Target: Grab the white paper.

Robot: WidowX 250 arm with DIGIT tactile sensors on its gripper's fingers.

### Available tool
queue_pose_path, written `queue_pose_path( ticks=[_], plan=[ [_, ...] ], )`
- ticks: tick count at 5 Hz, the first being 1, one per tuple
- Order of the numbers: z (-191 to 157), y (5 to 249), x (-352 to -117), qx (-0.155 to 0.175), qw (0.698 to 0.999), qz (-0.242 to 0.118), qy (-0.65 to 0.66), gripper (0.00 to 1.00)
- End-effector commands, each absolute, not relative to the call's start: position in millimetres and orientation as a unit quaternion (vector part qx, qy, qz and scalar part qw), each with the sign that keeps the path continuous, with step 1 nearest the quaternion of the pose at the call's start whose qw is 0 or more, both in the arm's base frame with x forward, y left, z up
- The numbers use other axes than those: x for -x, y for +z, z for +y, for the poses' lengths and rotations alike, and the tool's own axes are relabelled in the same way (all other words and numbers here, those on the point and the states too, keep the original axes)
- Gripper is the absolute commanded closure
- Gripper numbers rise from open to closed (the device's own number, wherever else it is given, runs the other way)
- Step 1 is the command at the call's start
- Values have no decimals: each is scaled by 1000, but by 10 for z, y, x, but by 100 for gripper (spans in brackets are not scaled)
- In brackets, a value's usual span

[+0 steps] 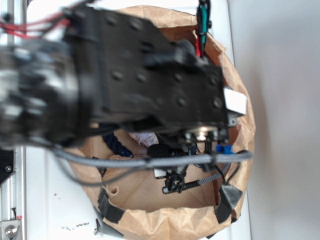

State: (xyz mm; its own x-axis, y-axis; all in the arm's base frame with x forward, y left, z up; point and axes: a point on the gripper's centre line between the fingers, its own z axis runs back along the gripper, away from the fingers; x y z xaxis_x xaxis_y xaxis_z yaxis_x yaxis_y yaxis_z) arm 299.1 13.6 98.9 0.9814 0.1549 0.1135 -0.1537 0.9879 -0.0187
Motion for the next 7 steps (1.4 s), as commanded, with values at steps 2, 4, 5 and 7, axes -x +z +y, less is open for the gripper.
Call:
queue_pose_path(
  ticks=[2,4,5,7],
  plan=[
    [657,913,-2879,37,988,-110,98,0],
    [798,906,-2761,55,986,-97,123,0],
    [788,894,-2695,63,987,-96,112,0],
    [667,973,-2595,88,988,-89,85,0]
  ],
)
